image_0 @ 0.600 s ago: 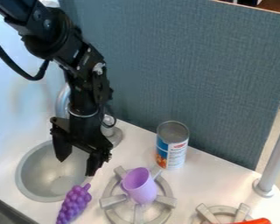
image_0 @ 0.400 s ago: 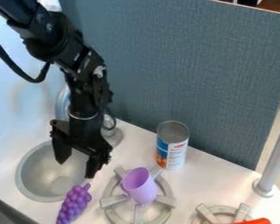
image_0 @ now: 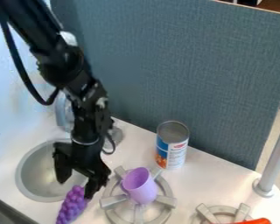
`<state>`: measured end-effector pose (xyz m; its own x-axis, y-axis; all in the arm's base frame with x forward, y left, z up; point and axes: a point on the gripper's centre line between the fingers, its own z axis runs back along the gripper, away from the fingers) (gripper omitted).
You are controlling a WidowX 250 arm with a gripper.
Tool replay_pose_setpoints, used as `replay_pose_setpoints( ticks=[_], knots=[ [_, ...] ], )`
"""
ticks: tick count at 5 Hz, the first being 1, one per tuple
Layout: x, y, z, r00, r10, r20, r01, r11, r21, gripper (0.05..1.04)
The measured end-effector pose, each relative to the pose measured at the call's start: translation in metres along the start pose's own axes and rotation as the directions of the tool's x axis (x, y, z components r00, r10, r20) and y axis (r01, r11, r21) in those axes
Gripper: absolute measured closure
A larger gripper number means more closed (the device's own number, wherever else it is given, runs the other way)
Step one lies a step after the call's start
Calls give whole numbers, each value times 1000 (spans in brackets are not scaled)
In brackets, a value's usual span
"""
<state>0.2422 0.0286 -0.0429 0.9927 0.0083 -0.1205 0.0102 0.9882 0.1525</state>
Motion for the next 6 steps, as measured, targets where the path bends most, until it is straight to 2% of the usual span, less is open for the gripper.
replay_pose_setpoints(
  ticks=[2,4,5,6],
  knots=[
    [-6,-3,-47,994,-21,-105,35,991,133,83],
    [-18,15,-62,988,49,-143,-7,960,279,83],
    [-15,14,-68,988,49,-149,-6,961,277,83],
    [-6,11,-76,987,32,-158,7,971,239,83]
  ],
)
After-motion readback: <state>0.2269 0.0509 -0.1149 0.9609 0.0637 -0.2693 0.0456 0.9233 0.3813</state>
